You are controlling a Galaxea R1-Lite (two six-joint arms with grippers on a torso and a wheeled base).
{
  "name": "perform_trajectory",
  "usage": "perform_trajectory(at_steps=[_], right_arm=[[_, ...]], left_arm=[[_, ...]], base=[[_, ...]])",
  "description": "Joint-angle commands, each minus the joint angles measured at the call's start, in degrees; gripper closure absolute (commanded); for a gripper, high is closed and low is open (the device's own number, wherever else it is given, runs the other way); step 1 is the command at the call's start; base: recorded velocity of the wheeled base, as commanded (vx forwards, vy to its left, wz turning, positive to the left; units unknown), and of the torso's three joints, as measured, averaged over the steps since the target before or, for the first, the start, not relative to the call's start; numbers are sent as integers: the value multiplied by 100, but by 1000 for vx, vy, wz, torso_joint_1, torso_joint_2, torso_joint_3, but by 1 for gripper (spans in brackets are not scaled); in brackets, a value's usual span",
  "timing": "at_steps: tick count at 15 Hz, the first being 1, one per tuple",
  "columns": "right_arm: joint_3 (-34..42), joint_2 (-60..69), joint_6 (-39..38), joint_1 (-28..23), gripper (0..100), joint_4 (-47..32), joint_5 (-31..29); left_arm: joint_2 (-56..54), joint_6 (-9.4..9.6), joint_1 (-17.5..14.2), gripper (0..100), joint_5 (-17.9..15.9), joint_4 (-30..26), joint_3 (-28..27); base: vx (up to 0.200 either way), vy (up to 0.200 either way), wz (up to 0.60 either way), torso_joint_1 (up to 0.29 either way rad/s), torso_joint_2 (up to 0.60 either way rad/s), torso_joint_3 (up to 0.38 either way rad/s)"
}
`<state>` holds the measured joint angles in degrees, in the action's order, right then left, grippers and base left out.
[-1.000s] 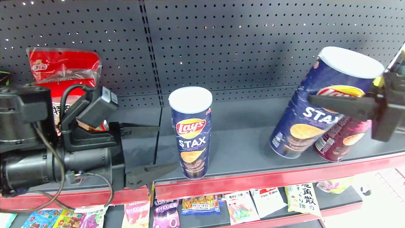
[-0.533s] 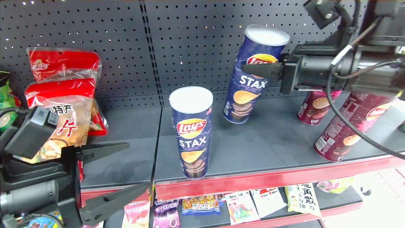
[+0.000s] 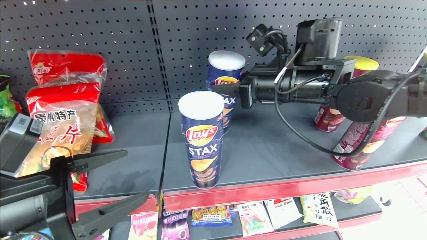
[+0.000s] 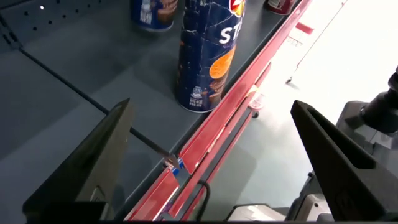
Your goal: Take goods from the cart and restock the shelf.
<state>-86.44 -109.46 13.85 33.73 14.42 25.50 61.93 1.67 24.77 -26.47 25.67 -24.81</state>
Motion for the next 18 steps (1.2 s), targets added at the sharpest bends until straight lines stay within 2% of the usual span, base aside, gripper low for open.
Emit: perform_trajectory(at_steps=[1, 12, 13, 18], right_arm=[[-48, -172, 30, 19, 100, 8, 7], [-241, -497, 39, 19, 100, -18, -1], [-250, -506, 39, 19, 0, -10, -1], [-136, -401, 21, 28, 0, -18, -45]], left_arm=[[-67, 0, 1, 0, 10, -1, 37], [-111, -18, -7, 0, 10, -10, 81], [-93, -18, -7, 0, 10, -10, 81], [-67, -18, 1, 0, 10, -10, 125]], base=[[0, 0, 0, 0, 0, 0], [0, 0, 0, 0, 0, 0], [0, 0, 0, 0, 0, 0], [0, 0, 0, 0, 0, 0]])
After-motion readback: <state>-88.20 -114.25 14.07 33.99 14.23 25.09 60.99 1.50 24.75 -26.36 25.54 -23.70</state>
